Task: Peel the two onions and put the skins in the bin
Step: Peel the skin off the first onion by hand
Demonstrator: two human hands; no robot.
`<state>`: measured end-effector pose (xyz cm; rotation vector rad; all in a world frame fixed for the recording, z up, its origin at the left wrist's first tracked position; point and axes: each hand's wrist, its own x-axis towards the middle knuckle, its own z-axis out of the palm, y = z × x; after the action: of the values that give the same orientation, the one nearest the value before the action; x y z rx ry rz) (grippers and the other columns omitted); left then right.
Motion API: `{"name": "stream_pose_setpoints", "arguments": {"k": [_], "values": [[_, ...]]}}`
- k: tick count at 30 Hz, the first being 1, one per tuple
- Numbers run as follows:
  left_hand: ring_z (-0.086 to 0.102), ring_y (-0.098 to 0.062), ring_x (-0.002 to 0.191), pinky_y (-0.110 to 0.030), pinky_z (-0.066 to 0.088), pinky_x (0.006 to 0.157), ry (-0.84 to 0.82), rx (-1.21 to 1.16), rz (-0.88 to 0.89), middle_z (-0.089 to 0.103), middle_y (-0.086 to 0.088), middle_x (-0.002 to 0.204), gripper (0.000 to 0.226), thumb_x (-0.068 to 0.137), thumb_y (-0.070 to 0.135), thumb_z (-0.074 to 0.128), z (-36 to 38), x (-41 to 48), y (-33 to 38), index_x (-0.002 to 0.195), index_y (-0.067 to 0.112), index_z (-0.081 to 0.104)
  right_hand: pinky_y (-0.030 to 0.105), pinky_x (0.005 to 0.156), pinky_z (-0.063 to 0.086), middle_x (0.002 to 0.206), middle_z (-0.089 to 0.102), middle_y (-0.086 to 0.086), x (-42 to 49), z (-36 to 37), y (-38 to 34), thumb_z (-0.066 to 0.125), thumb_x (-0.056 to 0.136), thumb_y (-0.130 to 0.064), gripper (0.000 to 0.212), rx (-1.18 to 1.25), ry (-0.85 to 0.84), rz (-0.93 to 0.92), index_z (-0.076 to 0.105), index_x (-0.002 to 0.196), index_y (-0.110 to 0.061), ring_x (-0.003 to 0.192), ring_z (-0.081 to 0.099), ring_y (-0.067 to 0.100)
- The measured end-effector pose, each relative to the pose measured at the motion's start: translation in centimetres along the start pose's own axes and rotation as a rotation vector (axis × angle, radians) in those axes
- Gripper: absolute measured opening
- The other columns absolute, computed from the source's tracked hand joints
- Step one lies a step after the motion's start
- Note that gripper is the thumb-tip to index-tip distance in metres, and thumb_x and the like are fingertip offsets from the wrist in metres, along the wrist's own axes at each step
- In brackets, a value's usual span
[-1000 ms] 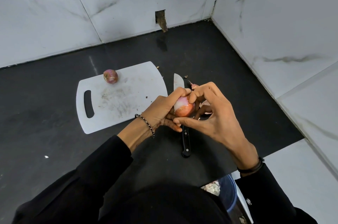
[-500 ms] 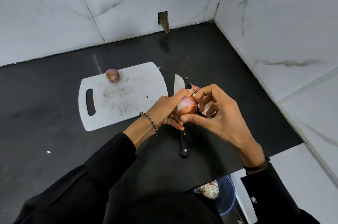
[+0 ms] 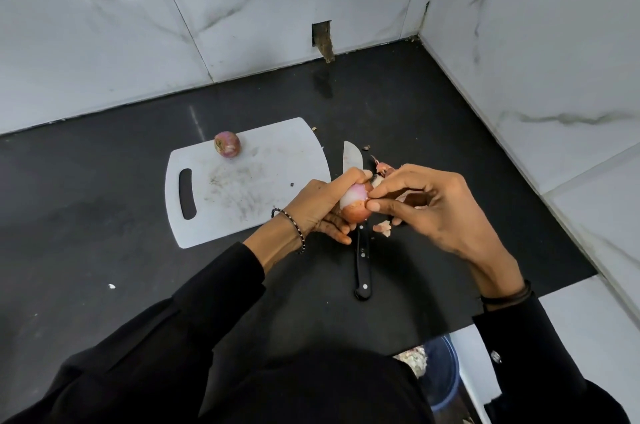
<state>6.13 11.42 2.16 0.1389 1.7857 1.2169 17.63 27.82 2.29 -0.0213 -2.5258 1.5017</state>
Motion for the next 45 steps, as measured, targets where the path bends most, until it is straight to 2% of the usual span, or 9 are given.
{"name": "stream_pose_setpoints", "arguments": {"k": [4,9,14,20,27,32,36,42,45], "values": [[0.063,-0.018,0.048,-0.027,0.056,0.048,-0.006,-0.019,-0.032,0.068,-0.015,0.063,0.064,0.085,0.062,0.057,0.2,1.1,0.1,0.084,-0.001,0.068,0.024,0.078,0.051,0.094,0.067,-0.009,0.7,-0.4,0.1,0.078,0.09,-0.021,0.007,-0.154,-0.081,-0.007,0.073,0.095,-0.022,0.09,0.066,0.015],[0.063,-0.019,0.048,-0.029,0.057,0.05,-0.027,-0.094,-0.091,0.067,-0.015,0.062,0.066,0.084,0.064,0.056,0.5,1.8,-0.5,0.081,-0.001,0.067,0.012,0.089,0.04,0.095,0.061,-0.013,0.2,0.0,0.8,0.07,0.095,-0.019,0.004,-0.266,-0.1,-0.039,0.066,0.097,-0.02,0.093,0.061,0.005],[0.061,-0.017,0.046,-0.028,0.057,0.049,-0.072,-0.172,-0.144,0.065,-0.014,0.061,0.071,0.087,0.066,0.05,0.4,1.9,-1.1,0.08,-0.003,0.066,0.029,0.073,0.05,0.098,0.058,-0.013,-1.0,0.6,0.5,0.061,0.096,-0.029,0.01,-0.258,-0.117,-0.054,0.063,0.097,-0.019,0.089,0.06,0.012],[0.054,-0.016,0.046,-0.024,0.053,0.047,-0.105,-0.32,-0.189,0.062,-0.014,0.064,0.071,0.084,0.068,0.049,0.2,1.9,-1.8,0.09,-0.002,0.065,0.034,0.077,0.053,0.097,0.063,-0.01,-1.4,-0.2,0.7,0.065,0.097,-0.028,0.009,-0.158,-0.206,-0.031,0.066,0.099,-0.02,0.091,0.063,0.017],[0.055,-0.017,0.055,-0.028,0.056,0.054,-0.241,-0.264,-0.134,0.062,-0.014,0.07,0.077,0.088,0.064,0.047,-0.6,1.3,-1.8,0.115,-0.005,0.065,0.017,0.077,0.049,0.097,0.071,-0.013,-1.6,0.2,2.2,0.073,0.093,-0.013,0.016,-0.335,0.022,0.084,0.076,0.105,-0.023,0.093,0.064,0.005],[0.052,-0.017,0.052,-0.03,0.055,0.055,-0.311,-0.268,-0.105,0.059,-0.015,0.07,0.07,0.091,0.064,0.042,-0.1,1.1,-2.0,0.11,0.001,0.065,0.038,0.068,0.057,0.091,0.067,-0.018,-1.5,1.0,2.1,0.072,0.093,-0.028,0.007,-0.456,0.117,0.121,0.074,0.098,-0.032,0.083,0.064,0.005],[0.051,-0.015,0.049,-0.029,0.055,0.054,-0.318,-0.287,-0.079,0.058,-0.014,0.068,0.071,0.092,0.065,0.04,0.0,1.0,-1.8,0.11,0.001,0.064,0.017,0.064,0.049,0.09,0.066,-0.018,-1.7,1.2,0.7,0.076,0.091,-0.016,0.009,-0.311,0.301,0.127,0.072,0.097,-0.021,0.082,0.065,0.006],[0.041,-0.014,0.044,-0.026,0.049,0.053,-0.344,-0.259,-0.05,0.051,-0.012,0.061,0.071,0.092,0.069,0.032,0.3,0.7,-1.1,0.087,0.008,0.068,0.028,0.066,0.056,0.1,0.067,-0.011,-2.4,1.5,-1.5,0.069,0.095,-0.019,0.012,-0.147,0.259,0.024,0.073,0.107,-0.019,0.087,0.067,0.015],[0.045,-0.014,0.045,-0.026,0.052,0.052,-0.328,-0.255,-0.025,0.054,-0.01,0.06,0.066,0.092,0.066,0.036,0.5,0.6,-0.8,0.092,0.005,0.063,0.032,0.06,0.055,0.105,0.065,-0.009,-2.4,1.7,-1.8,0.075,0.09,-0.033,0.022,-0.11,0.207,-0.027,0.073,0.107,-0.019,0.086,0.066,0.018]]}}
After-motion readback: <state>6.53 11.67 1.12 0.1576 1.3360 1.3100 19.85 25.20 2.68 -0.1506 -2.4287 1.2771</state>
